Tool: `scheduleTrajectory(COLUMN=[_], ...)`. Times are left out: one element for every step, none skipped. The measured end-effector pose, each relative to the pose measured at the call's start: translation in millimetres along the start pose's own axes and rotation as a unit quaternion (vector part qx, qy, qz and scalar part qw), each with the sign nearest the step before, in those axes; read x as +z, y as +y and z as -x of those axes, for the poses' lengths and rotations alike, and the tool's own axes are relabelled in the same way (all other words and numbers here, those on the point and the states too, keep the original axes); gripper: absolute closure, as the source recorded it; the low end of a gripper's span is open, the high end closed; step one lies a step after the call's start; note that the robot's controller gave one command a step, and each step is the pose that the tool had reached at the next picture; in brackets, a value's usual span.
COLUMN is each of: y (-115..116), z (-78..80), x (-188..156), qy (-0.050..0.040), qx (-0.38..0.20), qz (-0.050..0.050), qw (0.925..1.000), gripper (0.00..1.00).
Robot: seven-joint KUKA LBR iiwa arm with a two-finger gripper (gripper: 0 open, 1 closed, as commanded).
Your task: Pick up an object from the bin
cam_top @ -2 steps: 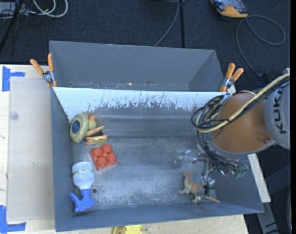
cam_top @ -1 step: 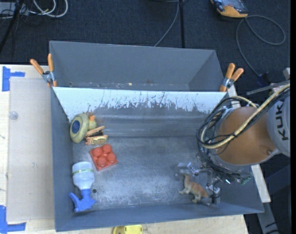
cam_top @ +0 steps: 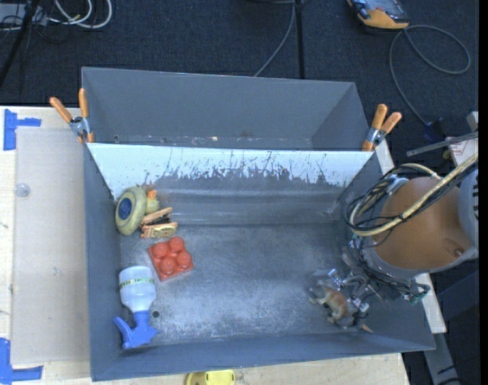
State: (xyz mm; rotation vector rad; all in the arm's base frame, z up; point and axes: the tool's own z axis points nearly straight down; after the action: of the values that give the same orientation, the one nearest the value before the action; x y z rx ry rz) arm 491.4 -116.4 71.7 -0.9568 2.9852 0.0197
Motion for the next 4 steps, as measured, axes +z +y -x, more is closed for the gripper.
scheduleTrajectory(y=[0, 1, 2, 0], z=[0.0, -0.2, -1.5, -1.7], x=[0, -4, -25, -45], qy=[0.0000, 0.0004, 0.0033, 0.0029], qx=[0.000, -0.001, -0.001, 0.000], qz=[0.000, 0.001, 0.003, 0.000], qw=[1.0000, 1.0000, 1.0000, 1.0000], gripper=[1.00, 1.00, 1.00, 1.00])
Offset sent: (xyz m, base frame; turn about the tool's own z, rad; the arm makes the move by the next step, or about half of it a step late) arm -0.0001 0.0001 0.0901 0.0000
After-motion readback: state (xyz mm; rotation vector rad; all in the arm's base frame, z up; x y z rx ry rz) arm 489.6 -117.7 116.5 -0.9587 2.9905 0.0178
